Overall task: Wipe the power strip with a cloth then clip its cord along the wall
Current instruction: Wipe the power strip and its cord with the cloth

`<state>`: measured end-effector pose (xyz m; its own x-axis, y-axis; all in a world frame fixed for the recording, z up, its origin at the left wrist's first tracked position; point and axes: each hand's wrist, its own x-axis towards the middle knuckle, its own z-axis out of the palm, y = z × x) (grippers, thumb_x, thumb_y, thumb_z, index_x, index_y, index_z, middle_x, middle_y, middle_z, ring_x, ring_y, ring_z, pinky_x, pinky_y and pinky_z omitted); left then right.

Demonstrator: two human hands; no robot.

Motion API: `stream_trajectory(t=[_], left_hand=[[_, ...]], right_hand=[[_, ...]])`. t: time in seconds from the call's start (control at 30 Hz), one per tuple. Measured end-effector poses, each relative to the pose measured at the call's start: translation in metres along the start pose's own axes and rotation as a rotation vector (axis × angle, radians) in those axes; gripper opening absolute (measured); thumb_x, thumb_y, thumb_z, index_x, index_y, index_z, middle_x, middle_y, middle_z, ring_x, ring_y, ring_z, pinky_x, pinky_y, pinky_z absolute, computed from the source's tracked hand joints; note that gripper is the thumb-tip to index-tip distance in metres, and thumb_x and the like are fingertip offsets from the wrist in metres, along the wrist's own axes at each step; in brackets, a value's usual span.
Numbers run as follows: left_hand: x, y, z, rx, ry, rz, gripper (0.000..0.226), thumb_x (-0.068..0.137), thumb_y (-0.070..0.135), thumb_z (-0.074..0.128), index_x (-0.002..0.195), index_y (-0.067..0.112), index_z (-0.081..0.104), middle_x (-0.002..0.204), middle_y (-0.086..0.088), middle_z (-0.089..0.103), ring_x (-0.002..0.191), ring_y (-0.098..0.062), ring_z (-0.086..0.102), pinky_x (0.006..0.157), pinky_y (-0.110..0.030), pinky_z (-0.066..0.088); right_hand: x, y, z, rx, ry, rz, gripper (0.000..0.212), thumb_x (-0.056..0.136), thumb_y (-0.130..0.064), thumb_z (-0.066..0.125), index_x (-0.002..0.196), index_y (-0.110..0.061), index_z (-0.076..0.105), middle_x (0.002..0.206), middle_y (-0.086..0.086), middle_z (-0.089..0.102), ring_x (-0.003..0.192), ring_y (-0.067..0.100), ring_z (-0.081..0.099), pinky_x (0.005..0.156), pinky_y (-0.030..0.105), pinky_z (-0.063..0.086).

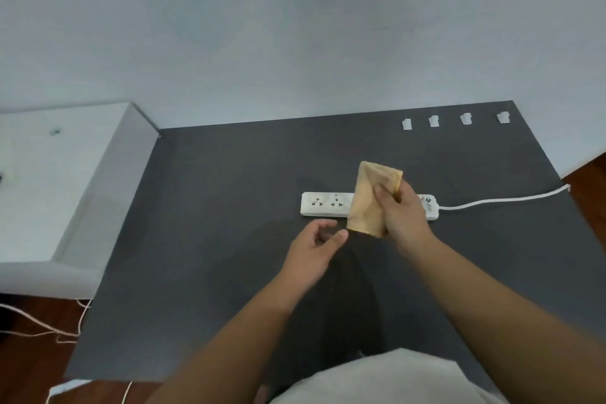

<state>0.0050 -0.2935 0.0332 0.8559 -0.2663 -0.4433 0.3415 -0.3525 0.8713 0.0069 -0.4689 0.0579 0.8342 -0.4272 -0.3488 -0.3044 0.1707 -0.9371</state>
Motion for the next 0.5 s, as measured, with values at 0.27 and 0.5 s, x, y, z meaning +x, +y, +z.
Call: stream_trajectory(t=[0.27,0.5], left_hand=[[0.071,-0.016,-0.075,0.584,0.172,0.053,0.057,0.074,0.031,0.076,0.125,0.029,0.053,0.114,0.006,0.057,0.109,-0.016,0.054,0.098,-0.032,0.044],[0.097,-0.015,-0.089,0.806,0.044,0.134,0.074,0.075,0.033,0.074,0.141,0.031,0.040,0.130,0.002,0.046,0.118,-0.024,0.042,0.103,-0.036,0.038]], right_hand=[[0.066,0.004,0.070,-1.162,-0.365,-0.354,0.022,0.091,-0.026,0.044,0.108,-0.024,0.058,0.099,0.010,0.061,0.095,0.032,0.058,0.075,0.037,0.046],[0.061,0.017,0.076,-1.239,-0.591,-0.308,0.019,0.091,-0.025,0.047,0.105,-0.026,0.059,0.096,-0.001,0.058,0.096,0.024,0.057,0.078,0.036,0.046]])
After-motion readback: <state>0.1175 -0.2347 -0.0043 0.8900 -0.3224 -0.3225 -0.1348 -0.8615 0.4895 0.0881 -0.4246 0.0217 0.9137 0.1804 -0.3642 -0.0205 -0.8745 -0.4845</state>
